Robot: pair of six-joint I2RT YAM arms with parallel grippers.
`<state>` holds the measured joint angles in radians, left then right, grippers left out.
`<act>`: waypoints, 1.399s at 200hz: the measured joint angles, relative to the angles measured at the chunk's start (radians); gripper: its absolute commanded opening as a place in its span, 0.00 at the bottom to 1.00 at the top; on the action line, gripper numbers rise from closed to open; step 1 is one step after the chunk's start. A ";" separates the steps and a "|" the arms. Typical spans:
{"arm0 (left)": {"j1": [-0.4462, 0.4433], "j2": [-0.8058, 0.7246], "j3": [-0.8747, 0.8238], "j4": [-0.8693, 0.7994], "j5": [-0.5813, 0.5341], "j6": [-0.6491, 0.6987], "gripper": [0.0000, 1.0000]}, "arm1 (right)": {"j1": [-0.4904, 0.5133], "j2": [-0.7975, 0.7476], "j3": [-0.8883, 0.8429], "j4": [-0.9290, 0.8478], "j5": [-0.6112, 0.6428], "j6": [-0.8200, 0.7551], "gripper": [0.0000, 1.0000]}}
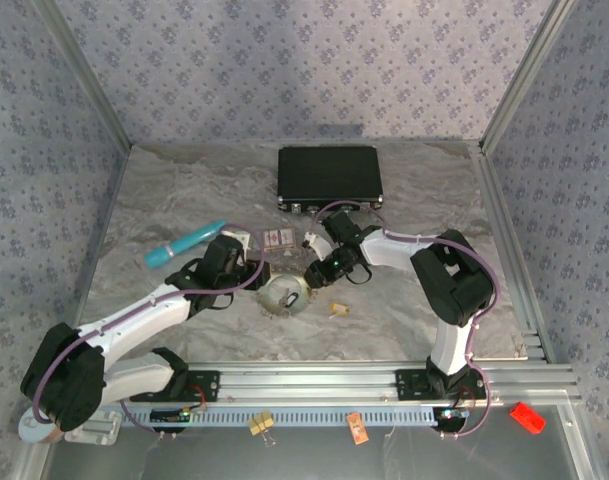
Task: Put the keys on the keyring
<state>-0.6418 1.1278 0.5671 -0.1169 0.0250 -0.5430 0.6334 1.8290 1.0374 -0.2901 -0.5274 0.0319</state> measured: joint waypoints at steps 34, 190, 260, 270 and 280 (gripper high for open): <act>0.000 0.000 0.007 -0.008 0.000 0.000 0.45 | 0.000 0.000 0.000 -0.005 0.027 0.000 0.18; 0.000 -0.010 0.008 -0.022 -0.013 0.000 0.45 | 0.013 0.005 0.047 -0.021 0.063 -0.024 0.09; 0.000 -0.026 0.008 -0.040 -0.015 0.000 0.45 | 0.019 0.011 0.050 -0.029 0.064 -0.031 0.15; 0.000 -0.027 0.008 -0.040 -0.015 0.000 0.45 | 0.020 0.014 0.053 -0.031 0.064 -0.033 0.16; 0.000 -0.027 0.008 -0.040 -0.015 0.000 0.45 | 0.023 0.018 0.056 -0.033 0.063 -0.034 0.16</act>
<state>-0.6418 1.1004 0.5755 -0.1570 0.0097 -0.5426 0.6559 1.8473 1.0935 -0.3233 -0.4641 -0.0017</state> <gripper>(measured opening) 0.450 0.158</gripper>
